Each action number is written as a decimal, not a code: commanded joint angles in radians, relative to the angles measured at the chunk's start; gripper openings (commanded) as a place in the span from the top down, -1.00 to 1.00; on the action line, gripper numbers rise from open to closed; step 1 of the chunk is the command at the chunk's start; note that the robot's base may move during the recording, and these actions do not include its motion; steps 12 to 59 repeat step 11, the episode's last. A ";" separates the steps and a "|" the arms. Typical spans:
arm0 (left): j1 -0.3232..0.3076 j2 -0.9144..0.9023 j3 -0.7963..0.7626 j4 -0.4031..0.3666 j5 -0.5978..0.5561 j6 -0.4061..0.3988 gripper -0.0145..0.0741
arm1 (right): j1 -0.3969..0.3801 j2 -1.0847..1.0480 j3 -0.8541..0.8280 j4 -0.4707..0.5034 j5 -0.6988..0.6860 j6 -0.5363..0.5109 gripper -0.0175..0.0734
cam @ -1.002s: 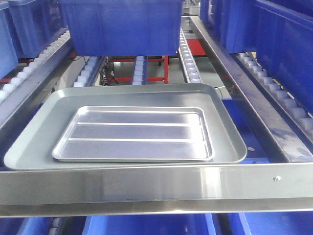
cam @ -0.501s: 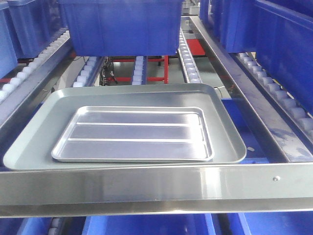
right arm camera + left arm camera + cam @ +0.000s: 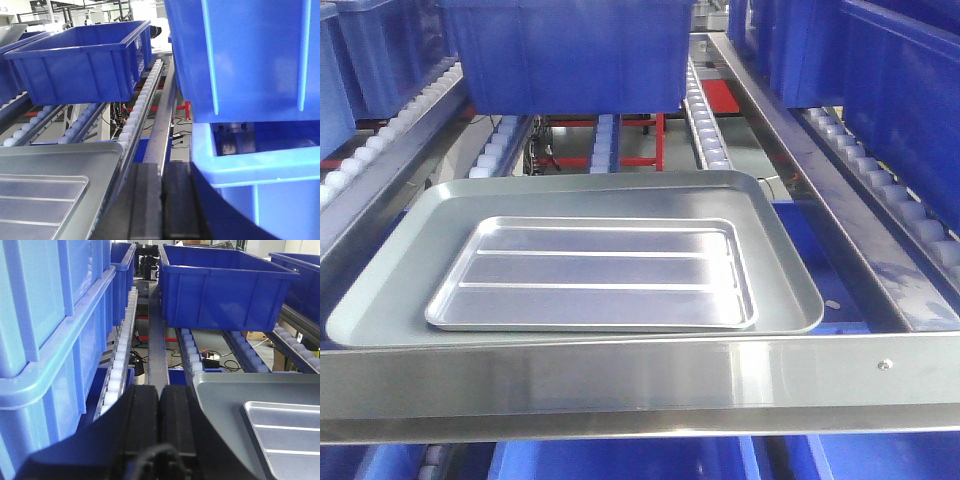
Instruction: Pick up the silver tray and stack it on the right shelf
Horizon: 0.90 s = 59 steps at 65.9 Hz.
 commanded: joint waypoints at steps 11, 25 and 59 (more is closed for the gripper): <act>0.002 -0.014 0.025 -0.007 -0.085 0.003 0.88 | -0.008 -0.018 -0.001 -0.001 -0.085 -0.012 0.50; 0.002 -0.014 0.025 -0.007 -0.085 0.003 0.88 | -0.008 -0.018 -0.001 -0.001 -0.085 -0.012 0.50; 0.002 -0.014 0.025 -0.007 -0.085 0.003 0.88 | -0.008 -0.018 -0.001 -0.001 -0.085 -0.012 0.50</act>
